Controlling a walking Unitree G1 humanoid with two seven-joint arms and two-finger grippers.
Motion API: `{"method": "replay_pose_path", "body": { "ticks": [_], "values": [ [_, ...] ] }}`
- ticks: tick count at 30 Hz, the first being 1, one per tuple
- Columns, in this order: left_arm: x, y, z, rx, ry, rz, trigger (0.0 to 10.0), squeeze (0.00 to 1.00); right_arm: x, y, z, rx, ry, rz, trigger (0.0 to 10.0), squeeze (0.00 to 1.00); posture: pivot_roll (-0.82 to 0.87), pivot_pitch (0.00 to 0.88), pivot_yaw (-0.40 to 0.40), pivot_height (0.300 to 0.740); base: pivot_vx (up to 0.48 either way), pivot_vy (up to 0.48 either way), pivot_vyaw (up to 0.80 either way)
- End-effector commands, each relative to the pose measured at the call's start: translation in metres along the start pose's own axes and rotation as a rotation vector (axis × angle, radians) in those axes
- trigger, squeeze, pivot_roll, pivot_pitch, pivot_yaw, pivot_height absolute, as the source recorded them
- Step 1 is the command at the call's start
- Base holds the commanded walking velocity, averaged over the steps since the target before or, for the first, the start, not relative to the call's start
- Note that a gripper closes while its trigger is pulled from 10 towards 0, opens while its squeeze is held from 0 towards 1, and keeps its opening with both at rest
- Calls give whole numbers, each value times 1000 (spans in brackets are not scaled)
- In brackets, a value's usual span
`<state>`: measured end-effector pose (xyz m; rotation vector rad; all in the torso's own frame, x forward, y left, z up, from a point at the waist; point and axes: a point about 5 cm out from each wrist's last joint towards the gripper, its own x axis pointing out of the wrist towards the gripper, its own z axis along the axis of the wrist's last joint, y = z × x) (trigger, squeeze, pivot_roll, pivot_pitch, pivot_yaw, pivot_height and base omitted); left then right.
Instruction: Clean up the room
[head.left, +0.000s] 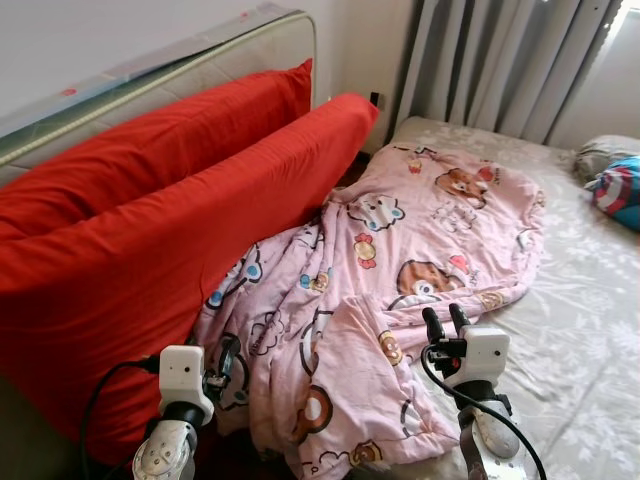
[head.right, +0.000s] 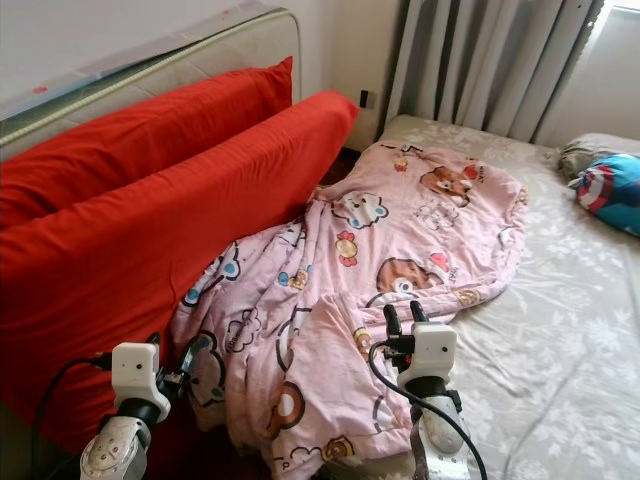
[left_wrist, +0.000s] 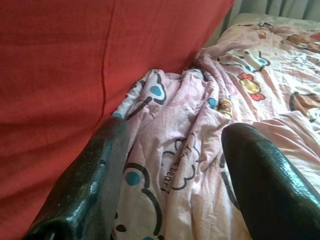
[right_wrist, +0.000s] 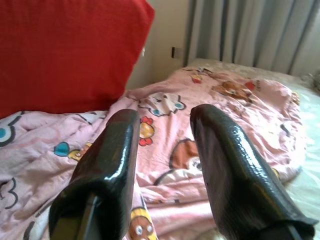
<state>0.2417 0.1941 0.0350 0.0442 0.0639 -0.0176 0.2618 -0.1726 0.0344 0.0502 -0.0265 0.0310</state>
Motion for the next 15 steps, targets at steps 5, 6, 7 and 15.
{"method": "replay_pose_path", "body": {
  "ticks": [5, 6, 7, 15],
  "values": [
    [-4, -7, 0, -20, 4, 20, 10000, 0, -12, -18, 0, 33, 48, -113, 10000, 0, -35, 22, -78, 726, 0, 0, 0],
    [-4, -8, 0, -21, 4, 21, 10000, 0, -11, -19, 1, 33, 48, -114, 10000, 0, -35, 23, -79, 726, 0, 0, 0],
    [-4, -9, 1, -24, 1, 21, 10000, 0, -9, -19, 2, 32, 45, -110, 10000, 0, -33, 29, -82, 726, 0, 0, 0],
    [-10, -10, 2, -39, 9, 36, 10000, 0, -1, -13, 13, 82, 4, -110, 10000, 0, 11, 21, -39, 726, 0, 0, 0]
  ]
}}
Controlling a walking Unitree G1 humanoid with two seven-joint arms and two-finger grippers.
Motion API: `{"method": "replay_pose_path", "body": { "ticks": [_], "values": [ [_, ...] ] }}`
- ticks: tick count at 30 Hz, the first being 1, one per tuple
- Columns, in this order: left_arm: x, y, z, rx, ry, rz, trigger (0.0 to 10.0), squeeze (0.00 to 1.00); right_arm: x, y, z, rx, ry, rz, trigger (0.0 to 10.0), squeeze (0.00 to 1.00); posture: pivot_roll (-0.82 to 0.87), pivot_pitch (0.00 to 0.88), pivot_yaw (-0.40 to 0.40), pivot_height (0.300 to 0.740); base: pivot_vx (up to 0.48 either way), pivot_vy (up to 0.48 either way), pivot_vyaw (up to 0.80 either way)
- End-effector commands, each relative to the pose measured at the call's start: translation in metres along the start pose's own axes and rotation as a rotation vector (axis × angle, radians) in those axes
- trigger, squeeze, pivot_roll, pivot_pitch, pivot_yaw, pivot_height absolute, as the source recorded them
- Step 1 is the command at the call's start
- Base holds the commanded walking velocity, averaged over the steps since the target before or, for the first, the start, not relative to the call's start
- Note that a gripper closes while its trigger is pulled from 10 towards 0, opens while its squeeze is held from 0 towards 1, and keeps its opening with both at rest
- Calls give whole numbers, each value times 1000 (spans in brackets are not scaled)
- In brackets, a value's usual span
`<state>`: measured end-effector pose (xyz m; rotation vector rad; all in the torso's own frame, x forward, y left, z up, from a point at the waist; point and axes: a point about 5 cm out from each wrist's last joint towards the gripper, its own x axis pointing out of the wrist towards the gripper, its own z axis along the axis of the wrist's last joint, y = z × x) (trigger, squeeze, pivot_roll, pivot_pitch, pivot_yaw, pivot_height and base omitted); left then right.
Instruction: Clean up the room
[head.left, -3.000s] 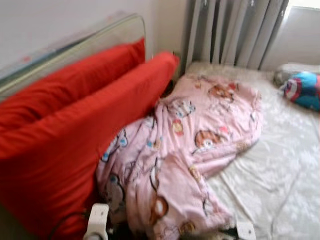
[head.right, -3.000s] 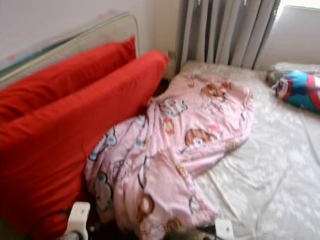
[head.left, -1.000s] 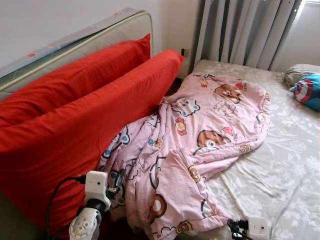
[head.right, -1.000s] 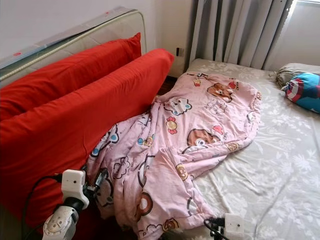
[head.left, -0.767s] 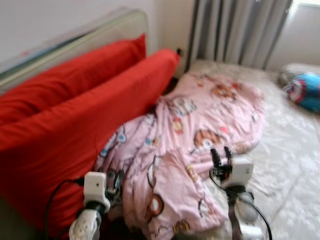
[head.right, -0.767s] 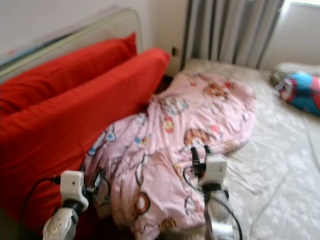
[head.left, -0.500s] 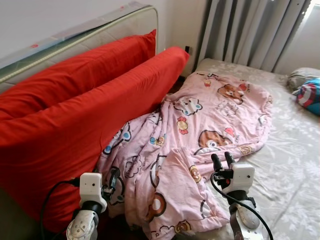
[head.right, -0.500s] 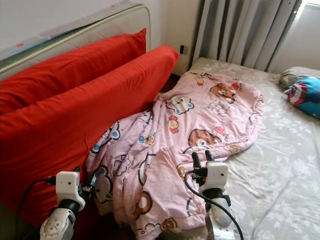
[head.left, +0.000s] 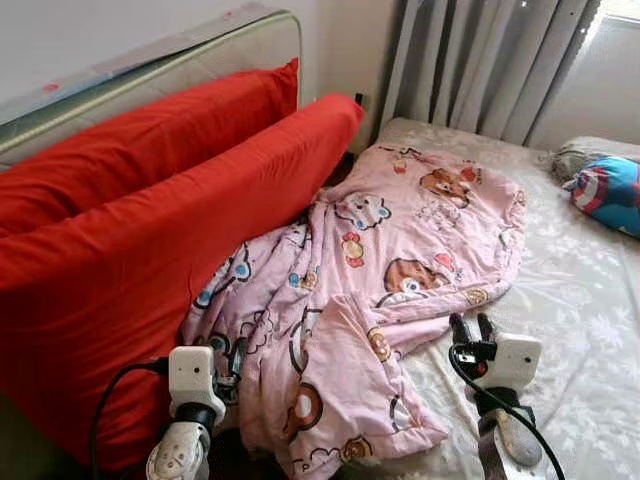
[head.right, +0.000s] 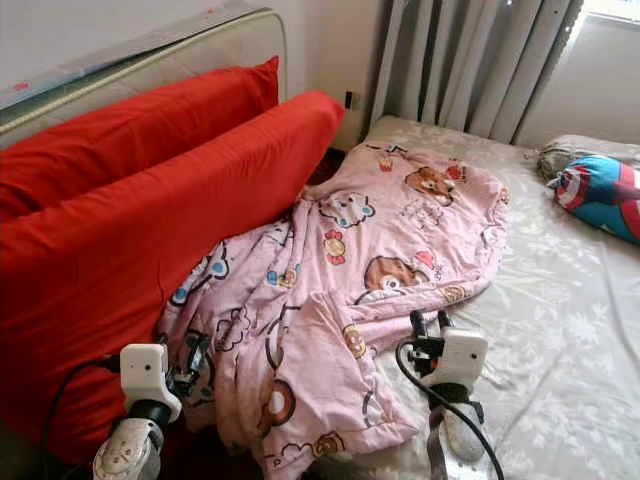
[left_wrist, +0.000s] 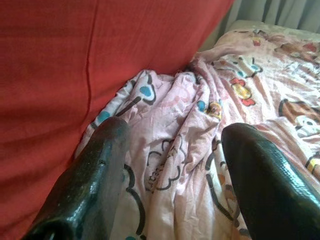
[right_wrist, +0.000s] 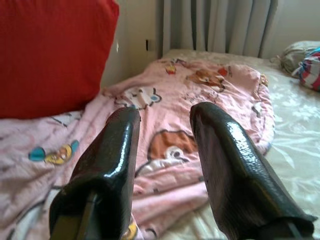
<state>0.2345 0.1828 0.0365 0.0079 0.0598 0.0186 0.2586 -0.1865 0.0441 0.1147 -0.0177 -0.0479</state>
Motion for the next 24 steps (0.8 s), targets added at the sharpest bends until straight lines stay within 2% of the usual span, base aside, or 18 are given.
{"method": "replay_pose_path", "body": {
  "ticks": [1, 5, 7, 11, 14, 18, 24],
  "values": [
    [-3, 2, 1, 0, 12, 0, 10000, 0, 3, 1, 3, 24, -2, -36, 10000, 0, 11, 21, -39, 726, 0, 0, 0],
    [1, 8, 6, 9, 1, 2, 10000, 0, 3, 12, -2, 32, 18, -16, 10000, 0, 6, 20, -38, 726, 0, 0, 0],
    [3, 8, 7, -16, 3, 16, 10000, 0, -4, 22, -3, -3, 25, 77, 10000, 0, -16, 25, -43, 726, 0, 0, 0],
    [2, 6, 4, -17, 10, 14, 10000, 0, -7, 18, -1, -41, 21, 94, 10000, 0, -30, 24, -38, 726, 0, 0, 0],
    [2, -1, 5, -15, 18, -16, 10000, 0, -5, 9, 0, -26, 33, 49, 10000, 0, -34, 20, -24, 726, 0, 0, 0],
    [2, -1, 6, -12, 19, -33, 10000, 0, -10, 17, -7, -45, 62, 84, 10000, 0, -24, 20, -24, 726, 0, 0, 0],
    [0, 3, 6, -14, 17, -11, 10000, 0, -11, 21, -10, -52, 93, 82, 10000, 0, -13, 19, -36, 726, 0, 0, 0]
  ]
}}
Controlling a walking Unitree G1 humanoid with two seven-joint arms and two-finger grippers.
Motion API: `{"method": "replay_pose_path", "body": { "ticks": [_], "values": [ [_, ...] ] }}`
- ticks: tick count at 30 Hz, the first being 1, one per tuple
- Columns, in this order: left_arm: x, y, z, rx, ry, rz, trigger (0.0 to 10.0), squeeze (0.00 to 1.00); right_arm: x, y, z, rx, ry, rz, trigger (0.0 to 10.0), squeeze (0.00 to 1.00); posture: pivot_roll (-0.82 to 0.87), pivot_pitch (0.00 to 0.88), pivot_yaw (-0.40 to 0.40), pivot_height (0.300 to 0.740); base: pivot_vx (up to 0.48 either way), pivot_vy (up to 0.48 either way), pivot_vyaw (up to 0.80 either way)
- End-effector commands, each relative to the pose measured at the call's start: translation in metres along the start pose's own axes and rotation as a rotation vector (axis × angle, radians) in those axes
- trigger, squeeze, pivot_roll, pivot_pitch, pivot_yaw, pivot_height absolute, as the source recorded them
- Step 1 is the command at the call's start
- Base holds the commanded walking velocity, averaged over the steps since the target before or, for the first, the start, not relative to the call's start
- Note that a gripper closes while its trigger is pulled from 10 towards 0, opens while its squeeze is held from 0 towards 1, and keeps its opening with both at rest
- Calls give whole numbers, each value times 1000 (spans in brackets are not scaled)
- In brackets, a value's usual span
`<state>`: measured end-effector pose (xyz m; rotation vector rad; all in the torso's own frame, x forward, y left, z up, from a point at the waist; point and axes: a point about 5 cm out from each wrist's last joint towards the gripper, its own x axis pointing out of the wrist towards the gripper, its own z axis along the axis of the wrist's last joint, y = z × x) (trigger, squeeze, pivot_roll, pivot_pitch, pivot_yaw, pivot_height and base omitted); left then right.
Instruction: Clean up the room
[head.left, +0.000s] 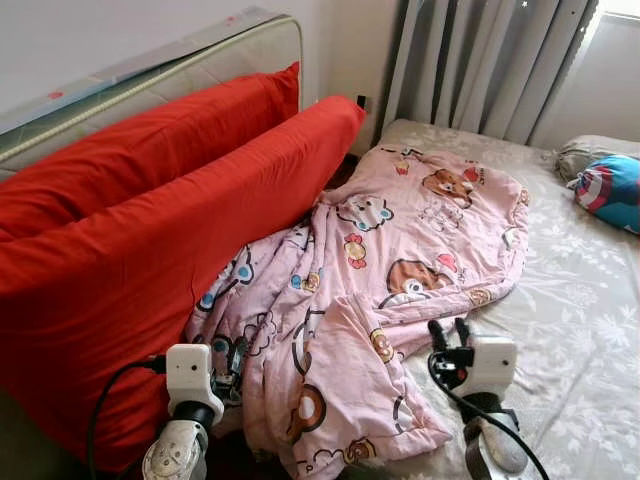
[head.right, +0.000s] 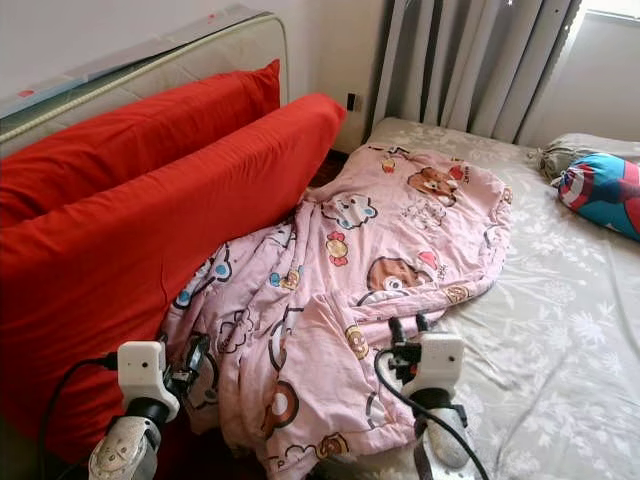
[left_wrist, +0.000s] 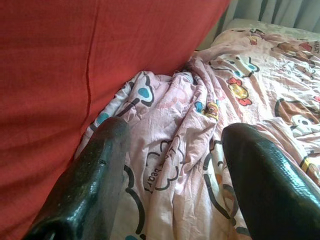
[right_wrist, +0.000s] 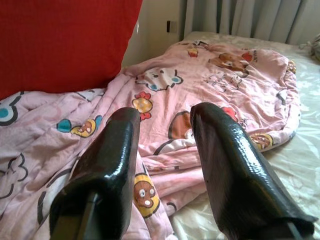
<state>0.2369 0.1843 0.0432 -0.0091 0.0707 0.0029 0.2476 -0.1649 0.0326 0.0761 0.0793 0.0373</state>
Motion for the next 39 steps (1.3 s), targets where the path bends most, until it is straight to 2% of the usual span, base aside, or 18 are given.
{"method": "replay_pose_path", "body": {
  "ticks": [1, 14, 39],
  "values": [
    [-2, 2, -1, 4, 8, 7, 10000, 0, 2, 1, 3, -23, 3, 6, 10000, 0, -13, 19, -36, 721, 0, 0, 0],
    [1, 2, 2, 7, 6, 11, 10000, 0, -1, 2, 1, -36, 13, 23, 10000, 0, -13, 43, -44, 633, 0, 0, 0],
    [2, -3, 1, -5, 19, -5, 10000, 0, 2, 9, 2, -11, 20, 58, 10000, 0, -12, 51, -48, 633, 0, 0, 0]
  ]
}}
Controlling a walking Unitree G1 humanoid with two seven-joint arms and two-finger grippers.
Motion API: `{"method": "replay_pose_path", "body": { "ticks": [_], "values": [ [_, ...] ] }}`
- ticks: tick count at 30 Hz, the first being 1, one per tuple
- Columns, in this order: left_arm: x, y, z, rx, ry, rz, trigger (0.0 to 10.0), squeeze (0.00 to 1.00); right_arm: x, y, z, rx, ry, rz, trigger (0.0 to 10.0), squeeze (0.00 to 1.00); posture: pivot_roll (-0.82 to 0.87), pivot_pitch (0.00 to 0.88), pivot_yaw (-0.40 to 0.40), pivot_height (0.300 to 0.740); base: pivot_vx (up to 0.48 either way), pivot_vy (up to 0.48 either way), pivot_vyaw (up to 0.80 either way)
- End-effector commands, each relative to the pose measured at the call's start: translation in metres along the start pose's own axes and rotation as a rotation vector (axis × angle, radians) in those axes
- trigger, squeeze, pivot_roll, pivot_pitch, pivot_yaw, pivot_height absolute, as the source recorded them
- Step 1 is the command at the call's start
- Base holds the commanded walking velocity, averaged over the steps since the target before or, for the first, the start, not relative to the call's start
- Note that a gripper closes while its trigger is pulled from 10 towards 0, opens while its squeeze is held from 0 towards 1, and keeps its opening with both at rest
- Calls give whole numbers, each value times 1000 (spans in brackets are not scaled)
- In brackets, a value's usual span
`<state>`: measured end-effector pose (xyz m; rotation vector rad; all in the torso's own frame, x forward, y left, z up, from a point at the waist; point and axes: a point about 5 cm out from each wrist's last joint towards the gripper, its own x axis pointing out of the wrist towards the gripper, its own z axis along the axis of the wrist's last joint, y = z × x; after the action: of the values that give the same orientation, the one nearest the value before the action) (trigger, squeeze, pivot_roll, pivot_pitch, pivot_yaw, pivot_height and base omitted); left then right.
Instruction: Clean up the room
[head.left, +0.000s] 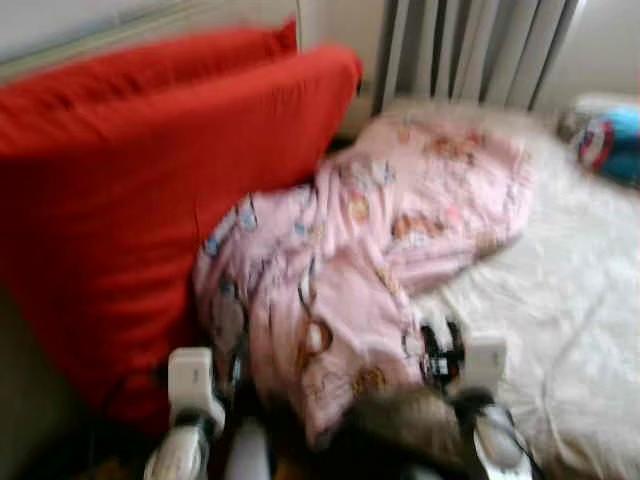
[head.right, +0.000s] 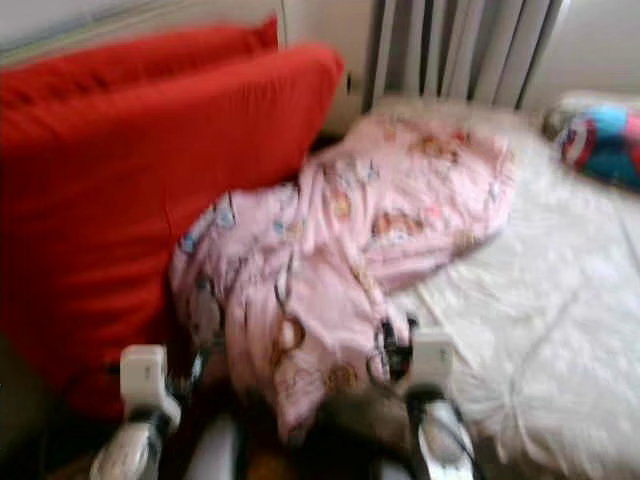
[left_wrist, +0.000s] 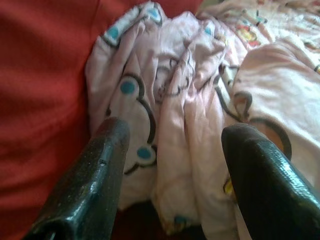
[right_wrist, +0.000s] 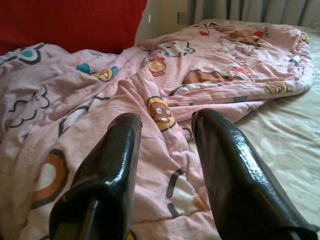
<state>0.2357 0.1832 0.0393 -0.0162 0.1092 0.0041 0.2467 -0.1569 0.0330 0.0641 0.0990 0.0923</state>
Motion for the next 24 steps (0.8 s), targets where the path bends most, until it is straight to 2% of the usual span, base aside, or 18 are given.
{"method": "replay_pose_path", "body": {
  "ticks": [1, 14, 24],
  "values": [
    [3, -2, 6, 2, -18, -8, 10000, 0, 2, 1, 2, 3, -1, 6, 10000, 0, -12, 50, -48, 633, 0, 0, 0],
    [4, -4, 5, -7, -14, -23, 10000, 0, 4, 2, 1, 7, 9, 12, 10000, 0, -12, 47, -50, 633, 0, 0, 0],
    [4, -5, 5, -10, -14, -28, 10000, 0, 5, 2, -2, 8, 18, 19, 10000, 0, -11, 49, -51, 633, 260, 0, 0]
  ]
}}
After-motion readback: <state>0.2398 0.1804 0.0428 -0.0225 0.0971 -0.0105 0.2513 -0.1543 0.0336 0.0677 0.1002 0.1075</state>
